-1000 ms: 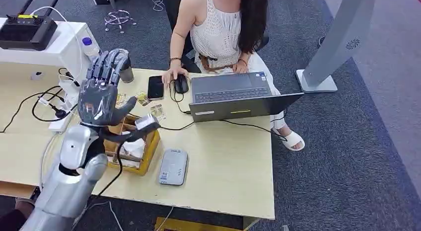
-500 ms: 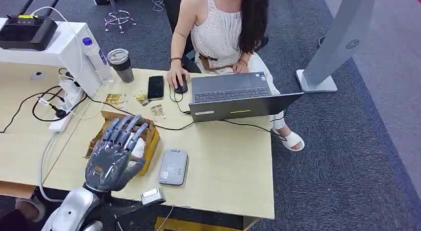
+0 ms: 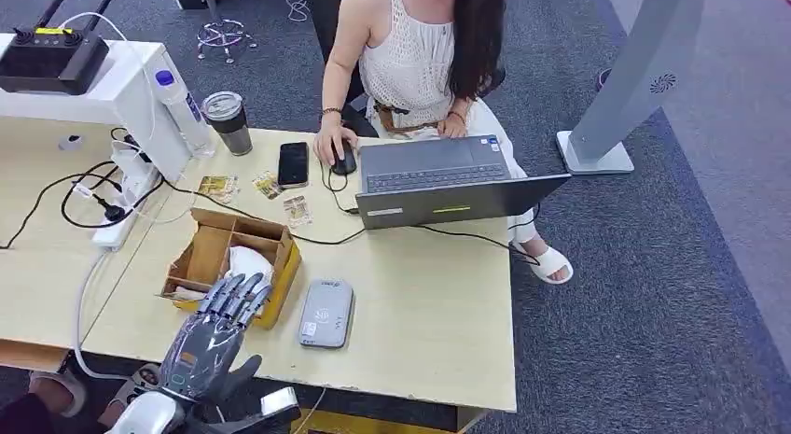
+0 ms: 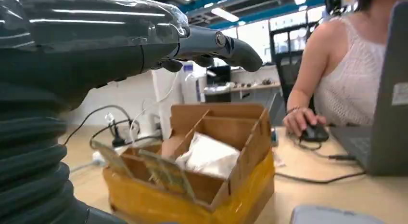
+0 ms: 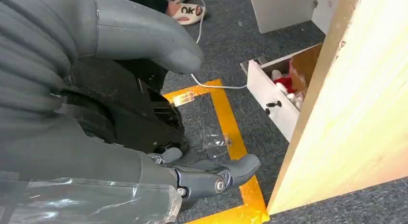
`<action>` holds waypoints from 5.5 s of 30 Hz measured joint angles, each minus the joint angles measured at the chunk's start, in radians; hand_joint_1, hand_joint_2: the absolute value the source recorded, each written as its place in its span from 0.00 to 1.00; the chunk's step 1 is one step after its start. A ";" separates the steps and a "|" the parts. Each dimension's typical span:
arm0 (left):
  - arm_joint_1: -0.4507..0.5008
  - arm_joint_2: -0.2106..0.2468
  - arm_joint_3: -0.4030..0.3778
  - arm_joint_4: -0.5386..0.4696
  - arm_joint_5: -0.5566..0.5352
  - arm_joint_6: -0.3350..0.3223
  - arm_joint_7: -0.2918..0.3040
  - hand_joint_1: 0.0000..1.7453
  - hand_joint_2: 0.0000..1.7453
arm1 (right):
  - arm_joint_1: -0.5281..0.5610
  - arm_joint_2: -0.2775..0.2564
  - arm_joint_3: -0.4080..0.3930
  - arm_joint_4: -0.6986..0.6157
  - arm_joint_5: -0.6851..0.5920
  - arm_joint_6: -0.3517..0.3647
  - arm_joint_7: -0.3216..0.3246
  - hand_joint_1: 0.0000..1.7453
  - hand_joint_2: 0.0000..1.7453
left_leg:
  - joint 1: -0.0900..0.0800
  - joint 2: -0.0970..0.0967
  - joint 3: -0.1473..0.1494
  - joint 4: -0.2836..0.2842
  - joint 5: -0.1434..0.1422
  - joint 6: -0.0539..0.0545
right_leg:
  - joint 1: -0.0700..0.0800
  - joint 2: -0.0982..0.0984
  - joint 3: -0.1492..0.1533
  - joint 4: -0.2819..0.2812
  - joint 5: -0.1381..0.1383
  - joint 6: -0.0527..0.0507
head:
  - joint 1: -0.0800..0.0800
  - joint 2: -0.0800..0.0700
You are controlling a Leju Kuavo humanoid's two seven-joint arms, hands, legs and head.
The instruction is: Pass the card to the sensor for recognition and then transmit it.
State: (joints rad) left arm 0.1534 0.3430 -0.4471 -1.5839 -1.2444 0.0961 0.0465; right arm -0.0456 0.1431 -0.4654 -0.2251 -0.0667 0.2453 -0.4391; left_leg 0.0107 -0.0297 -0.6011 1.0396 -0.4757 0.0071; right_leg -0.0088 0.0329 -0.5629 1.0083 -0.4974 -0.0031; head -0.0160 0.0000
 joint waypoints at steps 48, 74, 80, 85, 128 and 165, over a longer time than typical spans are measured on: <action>-0.107 -0.154 0.162 0.283 -0.035 0.090 -0.006 1.00 1.00 | -0.013 0.000 -0.002 -0.001 0.064 0.002 0.044 0.00 1.00 | 0.000 0.000 0.000 0.000 0.000 0.000 | 0.000 -0.001 0.000 0.000 0.000 0.000 | 0.000 0.000; -0.105 -0.159 0.176 0.283 -0.038 0.078 0.003 1.00 1.00 | -0.012 0.000 -0.007 -0.001 0.071 0.012 0.047 0.00 1.00 | 0.000 0.000 0.000 0.000 0.000 0.000 | 0.000 0.000 0.000 0.000 0.000 0.000 | 0.000 0.000; -0.105 -0.168 0.188 0.282 -0.044 0.093 0.005 1.00 1.00 | -0.012 0.000 -0.016 0.000 0.076 0.019 0.045 0.00 1.00 | 0.000 0.000 0.000 0.000 0.000 0.000 | 0.000 0.000 0.000 0.000 0.000 0.000 | 0.000 0.000; -0.105 -0.174 0.195 0.282 -0.044 0.093 0.005 1.00 1.00 | -0.012 0.000 -0.023 0.000 0.077 0.019 0.045 0.00 1.00 | 0.000 0.000 0.000 0.000 0.000 0.000 | 0.000 0.000 0.000 0.000 0.000 0.000 | 0.000 0.000; -0.755 -0.183 0.192 0.381 -0.051 0.279 -0.043 1.00 1.00 | -0.045 0.010 -0.044 0.002 0.159 0.024 0.091 0.00 1.00 | 0.000 0.000 0.000 0.001 0.005 -0.002 | 0.000 0.001 -0.001 0.001 0.005 -0.001 | 0.000 0.000; -0.845 -0.124 0.209 0.724 0.167 0.339 -0.170 0.00 1.00 | -0.054 0.018 -0.045 0.004 0.138 0.036 0.088 0.00 1.00 | 0.000 0.001 -0.001 0.000 0.006 -0.002 | 0.000 0.002 -0.001 0.002 0.005 -0.001 | 0.000 0.000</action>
State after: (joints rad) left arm -0.6912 0.2189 -0.2384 -0.8599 -1.0775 0.4349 -0.1238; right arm -0.0999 0.1610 -0.5104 -0.2209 0.0717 0.2811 -0.3513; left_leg 0.0104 -0.0289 -0.6024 1.0394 -0.4700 0.0049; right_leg -0.0089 0.0353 -0.5643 1.0100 -0.4921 -0.0040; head -0.0160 0.0000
